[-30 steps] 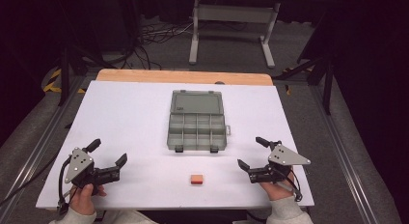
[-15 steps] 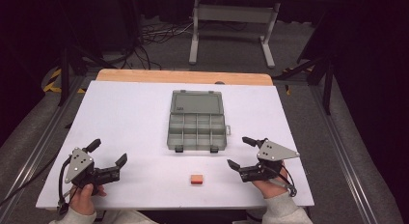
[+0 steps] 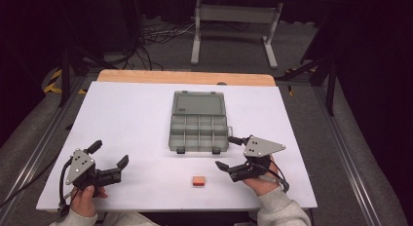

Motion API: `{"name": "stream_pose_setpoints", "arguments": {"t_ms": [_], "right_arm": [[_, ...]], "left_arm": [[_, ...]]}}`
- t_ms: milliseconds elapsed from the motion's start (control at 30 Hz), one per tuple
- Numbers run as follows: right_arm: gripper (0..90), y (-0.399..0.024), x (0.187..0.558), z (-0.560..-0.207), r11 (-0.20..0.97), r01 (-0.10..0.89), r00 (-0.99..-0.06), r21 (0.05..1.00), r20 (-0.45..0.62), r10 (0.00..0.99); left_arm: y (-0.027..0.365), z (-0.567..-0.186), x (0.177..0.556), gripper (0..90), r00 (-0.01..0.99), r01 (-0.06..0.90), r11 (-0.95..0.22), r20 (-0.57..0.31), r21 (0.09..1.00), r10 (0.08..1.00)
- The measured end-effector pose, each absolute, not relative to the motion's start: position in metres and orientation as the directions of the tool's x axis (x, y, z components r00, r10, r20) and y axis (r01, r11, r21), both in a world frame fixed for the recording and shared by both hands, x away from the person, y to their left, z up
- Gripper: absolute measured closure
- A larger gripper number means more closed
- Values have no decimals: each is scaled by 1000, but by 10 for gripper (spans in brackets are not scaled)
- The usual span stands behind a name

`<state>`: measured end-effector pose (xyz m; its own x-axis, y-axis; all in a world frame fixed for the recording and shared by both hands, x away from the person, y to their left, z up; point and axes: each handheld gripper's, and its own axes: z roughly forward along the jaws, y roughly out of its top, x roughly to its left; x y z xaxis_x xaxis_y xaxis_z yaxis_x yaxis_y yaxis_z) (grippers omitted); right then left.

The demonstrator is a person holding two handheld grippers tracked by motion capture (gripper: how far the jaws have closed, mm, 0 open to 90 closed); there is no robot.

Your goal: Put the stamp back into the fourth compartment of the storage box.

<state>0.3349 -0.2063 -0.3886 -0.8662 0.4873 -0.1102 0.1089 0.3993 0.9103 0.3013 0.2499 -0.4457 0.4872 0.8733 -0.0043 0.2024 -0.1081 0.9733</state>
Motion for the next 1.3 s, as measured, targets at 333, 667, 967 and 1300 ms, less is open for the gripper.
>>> {"name": "stream_pose_setpoints", "arguments": {"t_ms": [333,667,967,1300], "right_arm": [[150,-188,342,-384,418,101,-894,903,-101,436],[174,-169,347,-382,442,100,-921,891,-86,381],[181,-156,354,-378,476,107,-936,873,-73,344],[205,-145,358,-379,542,100,-953,834,-77,294]], "left_arm": [[250,-447,302,1,490,209,-106,-10,972,872],[249,-447,302,1,491,212,-106,-12,971,871],[250,-447,302,1,490,211,-106,-12,972,872],[250,-447,302,1,491,212,-108,-11,971,871]]}}
